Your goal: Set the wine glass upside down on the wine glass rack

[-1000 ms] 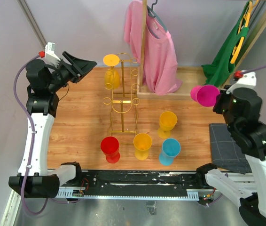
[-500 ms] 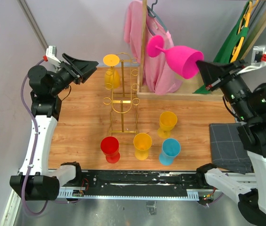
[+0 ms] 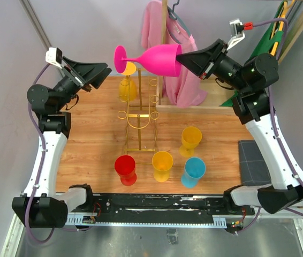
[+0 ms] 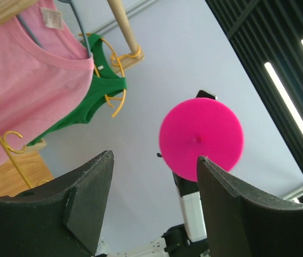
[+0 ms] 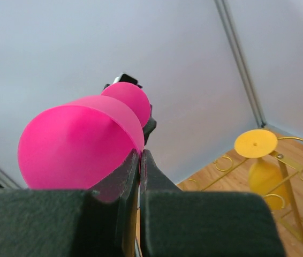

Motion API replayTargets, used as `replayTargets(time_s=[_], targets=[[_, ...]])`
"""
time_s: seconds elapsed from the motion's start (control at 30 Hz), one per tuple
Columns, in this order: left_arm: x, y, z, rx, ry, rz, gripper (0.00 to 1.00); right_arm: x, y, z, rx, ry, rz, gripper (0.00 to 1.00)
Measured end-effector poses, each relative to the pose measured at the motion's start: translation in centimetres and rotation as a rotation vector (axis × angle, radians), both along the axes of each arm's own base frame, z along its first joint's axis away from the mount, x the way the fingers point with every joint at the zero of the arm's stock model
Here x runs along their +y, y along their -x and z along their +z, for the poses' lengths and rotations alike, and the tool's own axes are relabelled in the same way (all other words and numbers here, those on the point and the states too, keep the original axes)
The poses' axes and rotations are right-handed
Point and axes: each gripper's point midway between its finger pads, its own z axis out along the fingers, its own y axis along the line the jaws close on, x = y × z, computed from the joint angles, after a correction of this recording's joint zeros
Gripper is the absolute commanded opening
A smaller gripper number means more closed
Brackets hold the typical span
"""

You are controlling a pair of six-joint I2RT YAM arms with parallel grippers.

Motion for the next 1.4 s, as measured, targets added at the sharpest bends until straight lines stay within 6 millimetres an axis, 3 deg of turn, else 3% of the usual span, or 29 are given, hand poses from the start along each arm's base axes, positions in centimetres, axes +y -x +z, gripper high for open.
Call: replayTargets(time_s=[0.3,0.43,0.7,0.93,1.23,1.4], targets=[[0.5,1.4,1.0,-0.051,0.191,-0.092,0.7,0.5,3.5,4.1,-0.089,-0.123,0.193,0.01],[0.9,1.6,1.5,-0.064,0.28,-0.146,0.7,0.9,3.6,5.6,-0.098,-0.209,0.293,0.01],[0.6,4.0,4.4,-0.144,0.361,-0.235,0.7,2.3,1.1,4.3,-0.008,-0.284,0.426,0.01],[-0.1,6.0,6.1,-0.209,0.41,-0.317,0.7,2.7,0.5,4.7,-0.009,-0.358,0.559,0.01],[-0.5,7.0,7.0,-0.264,0.441,-0.348,0.68,4.7,2.4,4.6,-0.013,-0.37,0.675,0.01],[-0.4,7.6,7.4,-0.28,0.451,-0.351,0.66,5.6,1.9,3.8,0.007,-0.368,0.694,0.01]])
